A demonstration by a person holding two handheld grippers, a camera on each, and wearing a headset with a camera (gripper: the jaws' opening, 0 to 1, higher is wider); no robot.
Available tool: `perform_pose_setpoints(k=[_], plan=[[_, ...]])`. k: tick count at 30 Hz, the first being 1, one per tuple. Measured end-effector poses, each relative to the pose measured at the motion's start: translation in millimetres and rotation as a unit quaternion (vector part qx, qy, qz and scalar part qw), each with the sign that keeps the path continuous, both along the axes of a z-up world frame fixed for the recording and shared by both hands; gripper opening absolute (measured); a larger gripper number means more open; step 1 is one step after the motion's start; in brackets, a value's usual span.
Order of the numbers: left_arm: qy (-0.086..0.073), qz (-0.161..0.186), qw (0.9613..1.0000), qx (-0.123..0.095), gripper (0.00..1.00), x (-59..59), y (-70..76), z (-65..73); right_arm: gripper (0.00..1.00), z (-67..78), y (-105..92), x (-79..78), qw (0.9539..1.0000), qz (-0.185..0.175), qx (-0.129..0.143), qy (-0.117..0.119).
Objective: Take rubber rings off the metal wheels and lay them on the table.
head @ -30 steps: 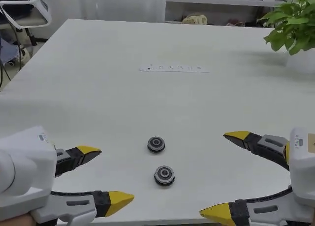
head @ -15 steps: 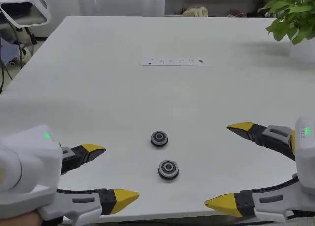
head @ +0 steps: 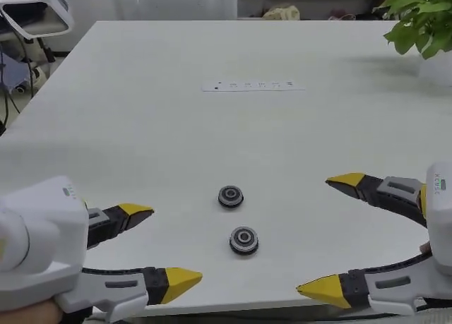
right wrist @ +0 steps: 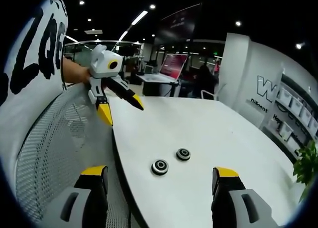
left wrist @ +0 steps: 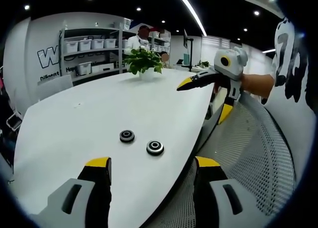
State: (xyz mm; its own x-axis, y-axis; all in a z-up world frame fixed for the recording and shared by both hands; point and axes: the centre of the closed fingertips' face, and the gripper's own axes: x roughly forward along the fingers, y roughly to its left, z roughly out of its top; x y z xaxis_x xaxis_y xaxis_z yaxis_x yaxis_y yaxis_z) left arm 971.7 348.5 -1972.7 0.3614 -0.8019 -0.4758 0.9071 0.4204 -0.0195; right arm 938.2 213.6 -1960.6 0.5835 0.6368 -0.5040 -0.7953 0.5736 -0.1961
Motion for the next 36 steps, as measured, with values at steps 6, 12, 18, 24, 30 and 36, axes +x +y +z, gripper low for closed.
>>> perform_pose_setpoints(k=[6,12,18,24,30,36], plan=[[-0.001,-0.002,1.0,0.001,0.66,-0.2,-0.1,0.3,0.89,7.6,3.0,0.6,0.9999,-0.004,0.016,-0.005],[-0.001,-0.005,1.0,0.004,0.67,-0.8,-0.2,-0.2,0.92,18.4,-0.3,4.8,0.9986,-0.018,0.05,-0.006],[0.0,-0.009,0.9999,0.008,0.69,-1.3,-0.2,-0.8,0.96,21.6,-3.4,7.3,0.9969,-0.026,0.074,0.006],[0.0,-0.014,0.9998,0.014,0.7,-2.6,-0.2,-1.9,0.97,22.0,-2.4,6.3,0.9961,-0.021,0.085,0.014],[-0.022,-0.024,0.9995,0.003,0.69,-1.8,-1.3,6.6,0.98,24.8,-3.6,7.3,0.9943,-0.021,0.102,0.024],[-0.018,-0.031,0.9993,0.008,0.74,-2.5,-4.6,11.2,0.99,21.8,-3.9,7.5,0.9949,-0.016,0.094,0.031]])
